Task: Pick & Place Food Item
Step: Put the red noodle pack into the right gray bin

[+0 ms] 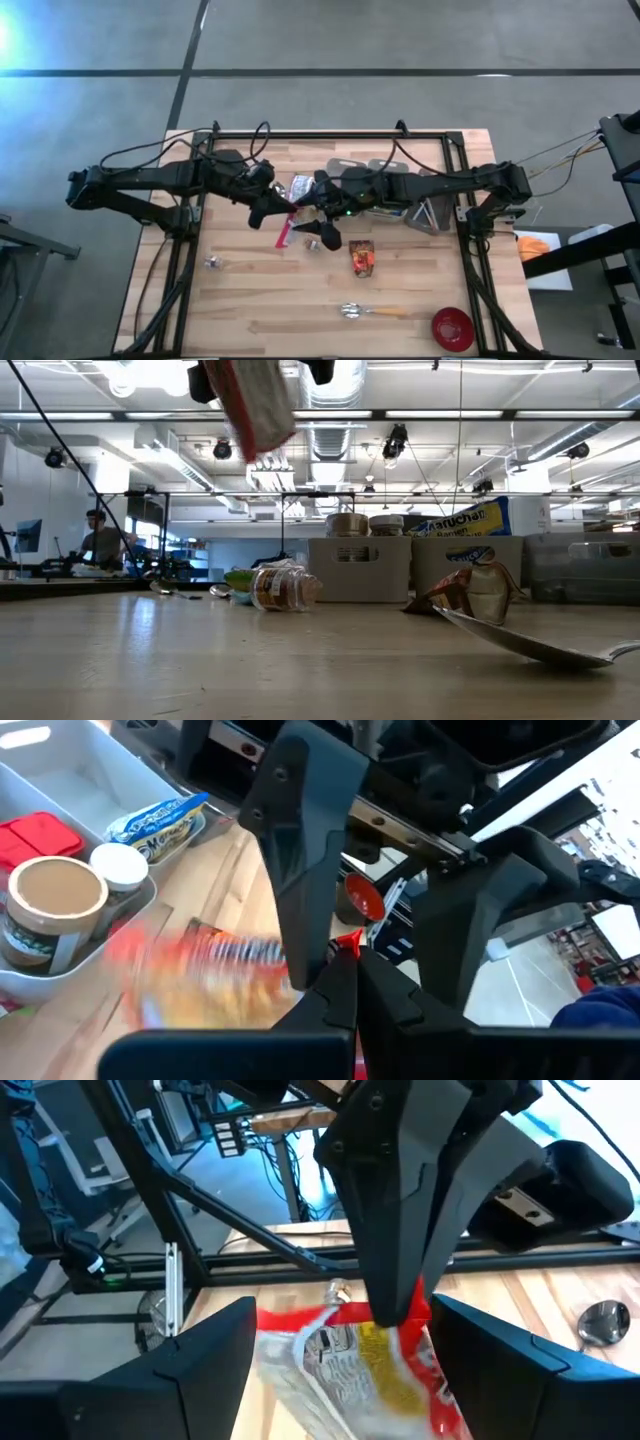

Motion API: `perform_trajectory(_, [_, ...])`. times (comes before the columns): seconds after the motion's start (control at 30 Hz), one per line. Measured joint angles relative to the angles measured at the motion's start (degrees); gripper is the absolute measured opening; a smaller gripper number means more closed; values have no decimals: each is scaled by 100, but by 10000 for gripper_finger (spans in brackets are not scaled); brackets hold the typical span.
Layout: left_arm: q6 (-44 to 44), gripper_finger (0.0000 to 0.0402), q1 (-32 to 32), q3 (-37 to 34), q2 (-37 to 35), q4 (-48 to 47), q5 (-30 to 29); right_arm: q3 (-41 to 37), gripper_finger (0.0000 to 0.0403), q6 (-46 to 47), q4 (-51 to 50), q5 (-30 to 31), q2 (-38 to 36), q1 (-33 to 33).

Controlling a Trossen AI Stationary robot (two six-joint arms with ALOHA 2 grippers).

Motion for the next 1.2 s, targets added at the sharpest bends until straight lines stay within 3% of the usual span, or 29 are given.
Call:
perform_trajectory(0.3, [0,0,-20,0,21,204,46,-17,279,-32,-5,-4,-30,0])
perform_trajectory(0.9, [0,0,-53,0,18,298,111,-13,39,-167,100,19,-7,-2])
perform_trajectory(1.0, [-3,0,-53,0,12,312,113,-13,17,-184,99,17,-7,-2])
perform_trajectory(1.2, [-427,1,-53,0,12,414,149,-13,14,-168,113,-6,-13,2])
